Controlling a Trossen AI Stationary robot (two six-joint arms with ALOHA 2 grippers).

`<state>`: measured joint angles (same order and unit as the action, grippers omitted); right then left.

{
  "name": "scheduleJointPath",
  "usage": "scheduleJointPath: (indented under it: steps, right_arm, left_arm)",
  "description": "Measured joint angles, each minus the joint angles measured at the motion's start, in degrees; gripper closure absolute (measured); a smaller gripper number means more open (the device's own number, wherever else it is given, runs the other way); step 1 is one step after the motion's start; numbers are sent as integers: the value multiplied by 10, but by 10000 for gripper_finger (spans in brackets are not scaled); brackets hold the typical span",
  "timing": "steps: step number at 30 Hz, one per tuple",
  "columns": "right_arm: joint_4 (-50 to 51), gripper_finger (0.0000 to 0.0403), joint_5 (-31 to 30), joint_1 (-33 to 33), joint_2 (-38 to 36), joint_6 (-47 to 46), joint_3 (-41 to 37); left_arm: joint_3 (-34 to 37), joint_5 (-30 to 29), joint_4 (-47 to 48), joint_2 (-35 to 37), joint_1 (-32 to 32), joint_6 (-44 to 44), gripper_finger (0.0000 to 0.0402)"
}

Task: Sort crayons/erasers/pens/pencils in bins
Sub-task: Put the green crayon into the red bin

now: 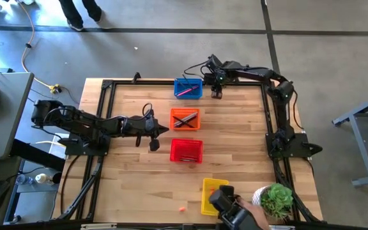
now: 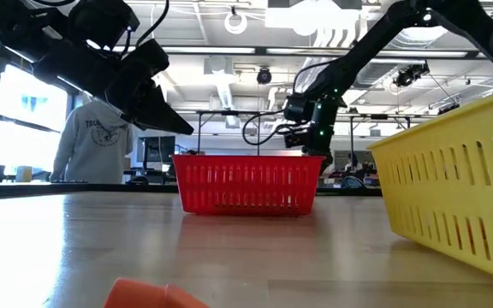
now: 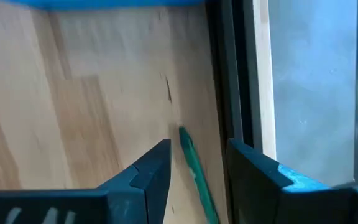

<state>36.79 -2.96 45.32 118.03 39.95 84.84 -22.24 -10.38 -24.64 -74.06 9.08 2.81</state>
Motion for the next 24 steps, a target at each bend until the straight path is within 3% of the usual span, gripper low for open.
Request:
scheduleJointPath:
  steps: [8,24]
  right_arm:
    - [82,255,22,0,48,14,66]
    - [88,256,5,0,69,10,92]
  left_arm:
    - [0,-6,5,0,-14,-9,401]
    - [0,-8,13,0,-14,-10,401]
